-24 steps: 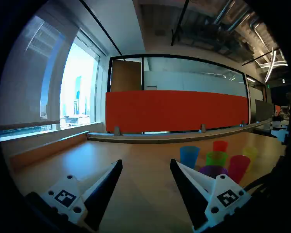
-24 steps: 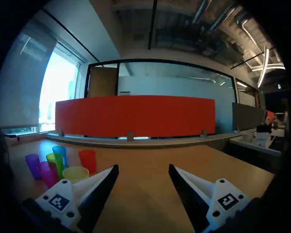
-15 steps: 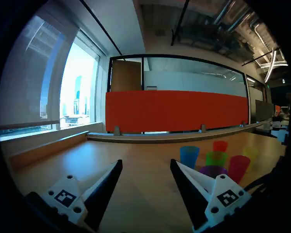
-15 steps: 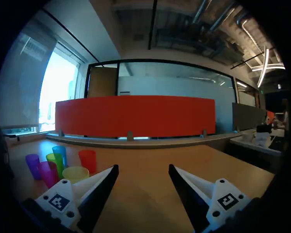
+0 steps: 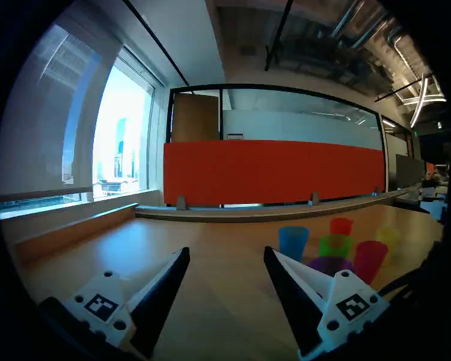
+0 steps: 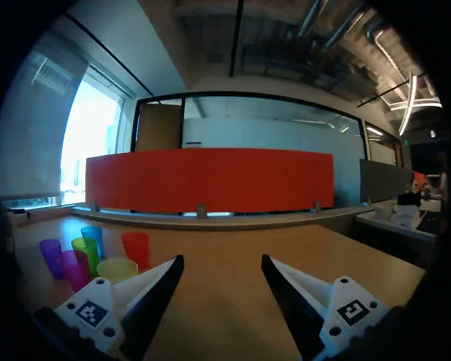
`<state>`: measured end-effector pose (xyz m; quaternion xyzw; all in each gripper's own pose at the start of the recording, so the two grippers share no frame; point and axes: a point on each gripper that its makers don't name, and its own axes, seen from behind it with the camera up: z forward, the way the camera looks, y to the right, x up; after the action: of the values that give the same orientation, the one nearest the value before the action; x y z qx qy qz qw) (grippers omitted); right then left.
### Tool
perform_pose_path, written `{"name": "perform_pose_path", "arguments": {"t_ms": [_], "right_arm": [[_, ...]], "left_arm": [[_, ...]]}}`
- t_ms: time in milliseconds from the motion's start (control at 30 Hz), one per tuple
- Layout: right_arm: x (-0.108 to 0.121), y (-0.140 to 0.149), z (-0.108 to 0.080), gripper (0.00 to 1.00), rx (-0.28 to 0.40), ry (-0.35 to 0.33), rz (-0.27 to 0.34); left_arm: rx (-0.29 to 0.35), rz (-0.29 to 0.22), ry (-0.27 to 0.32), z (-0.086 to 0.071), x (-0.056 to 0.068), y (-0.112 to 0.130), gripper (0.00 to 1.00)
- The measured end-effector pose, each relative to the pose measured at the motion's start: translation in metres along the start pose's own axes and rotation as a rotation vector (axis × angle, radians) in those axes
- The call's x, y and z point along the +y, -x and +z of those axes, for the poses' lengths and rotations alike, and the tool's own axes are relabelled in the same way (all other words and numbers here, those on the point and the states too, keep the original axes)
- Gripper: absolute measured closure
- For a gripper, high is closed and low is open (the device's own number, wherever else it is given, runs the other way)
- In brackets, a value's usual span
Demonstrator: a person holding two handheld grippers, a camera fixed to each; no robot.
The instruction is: Pour water
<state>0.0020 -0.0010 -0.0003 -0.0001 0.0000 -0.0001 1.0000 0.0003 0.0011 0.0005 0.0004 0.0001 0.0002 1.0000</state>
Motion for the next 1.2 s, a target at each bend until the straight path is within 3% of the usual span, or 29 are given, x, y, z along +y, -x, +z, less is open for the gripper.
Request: {"name": "perform_pose_path", "arguments": {"t_ms": [467,767,1200], "right_arm": [[0.002,-0.01,-0.002,0.0,-0.015,0.001,0.02],[0.001,-0.041,0.0,0.0,-0.004,-0.012,-0.02],[0.005,-0.088,0.004,0.0,-0.023,-0.004,-0.022]], "left_arm": [[-0.019,0.003,0.022,0.0,0.005,-0.005,0.09],[-0.003,-0.009,0.053,-0.003,0.013,-0.039,0.09],[0.014,-0.016,0.07,0.002,0.004,-0.104,0.09]]}}
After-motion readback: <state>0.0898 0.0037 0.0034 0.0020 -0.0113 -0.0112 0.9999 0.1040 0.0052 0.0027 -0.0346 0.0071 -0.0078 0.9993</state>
